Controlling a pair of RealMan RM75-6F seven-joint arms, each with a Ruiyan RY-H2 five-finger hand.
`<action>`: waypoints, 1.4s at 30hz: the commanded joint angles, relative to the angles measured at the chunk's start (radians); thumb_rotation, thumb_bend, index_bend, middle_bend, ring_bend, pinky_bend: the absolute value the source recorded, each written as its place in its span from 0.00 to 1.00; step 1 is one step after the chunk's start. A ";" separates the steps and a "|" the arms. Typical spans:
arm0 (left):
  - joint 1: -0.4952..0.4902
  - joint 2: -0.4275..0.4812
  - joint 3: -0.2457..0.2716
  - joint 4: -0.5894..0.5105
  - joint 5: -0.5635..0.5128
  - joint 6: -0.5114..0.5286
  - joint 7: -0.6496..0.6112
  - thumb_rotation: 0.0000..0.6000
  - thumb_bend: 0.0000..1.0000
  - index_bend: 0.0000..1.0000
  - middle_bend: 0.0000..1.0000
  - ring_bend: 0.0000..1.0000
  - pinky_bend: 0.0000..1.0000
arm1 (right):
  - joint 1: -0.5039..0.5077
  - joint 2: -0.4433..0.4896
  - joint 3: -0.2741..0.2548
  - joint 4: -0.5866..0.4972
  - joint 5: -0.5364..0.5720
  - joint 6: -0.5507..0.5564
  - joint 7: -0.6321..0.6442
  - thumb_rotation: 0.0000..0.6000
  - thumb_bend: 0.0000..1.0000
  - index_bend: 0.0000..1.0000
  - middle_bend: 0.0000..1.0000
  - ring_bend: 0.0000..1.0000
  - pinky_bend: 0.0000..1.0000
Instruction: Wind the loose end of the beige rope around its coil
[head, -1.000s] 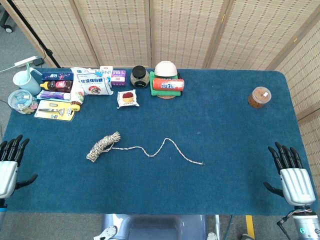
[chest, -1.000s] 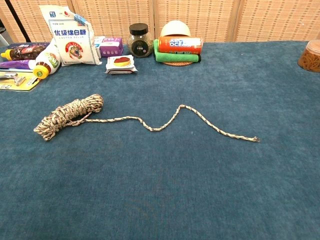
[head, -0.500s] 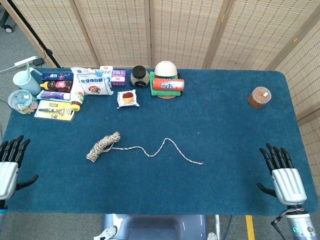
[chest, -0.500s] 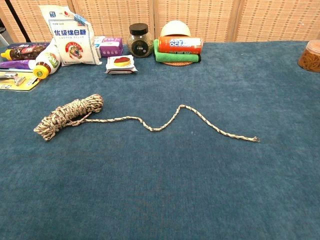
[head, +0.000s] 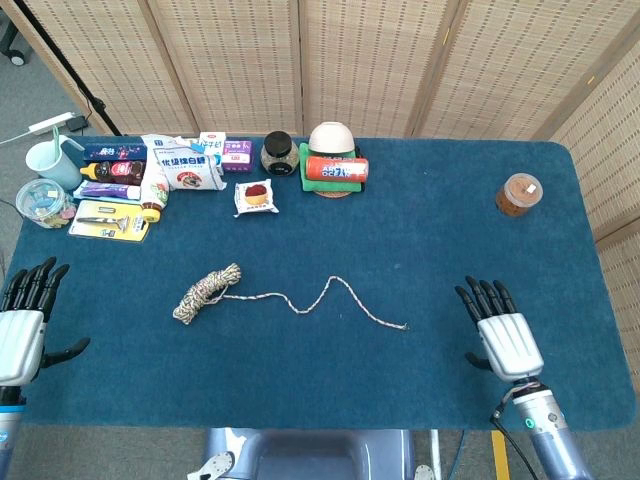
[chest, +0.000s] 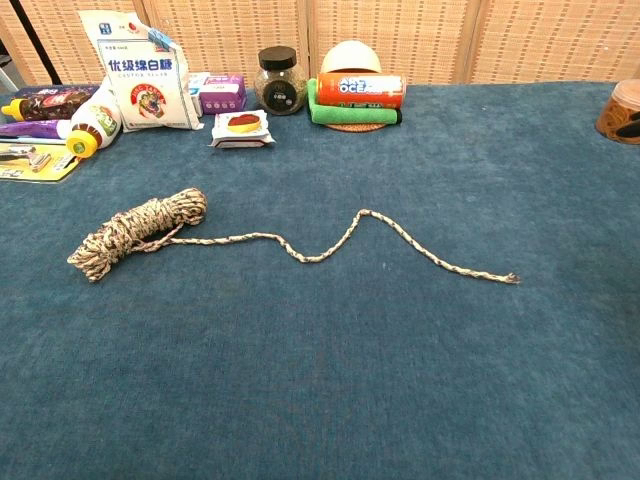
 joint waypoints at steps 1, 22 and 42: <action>-0.004 -0.012 -0.001 0.010 0.004 0.000 0.019 1.00 0.06 0.00 0.00 0.00 0.00 | 0.055 -0.052 0.031 -0.016 0.041 -0.056 -0.059 1.00 0.00 0.00 0.00 0.00 0.00; -0.036 -0.034 -0.035 0.022 -0.111 -0.061 0.051 1.00 0.06 0.00 0.00 0.00 0.00 | 0.250 -0.221 0.137 -0.081 0.465 -0.215 -0.271 1.00 0.03 0.45 0.00 0.00 0.00; -0.045 -0.038 -0.029 0.018 -0.127 -0.072 0.064 1.00 0.06 0.00 0.00 0.00 0.00 | 0.333 -0.333 0.131 -0.027 0.647 -0.179 -0.239 1.00 0.34 0.42 0.00 0.00 0.00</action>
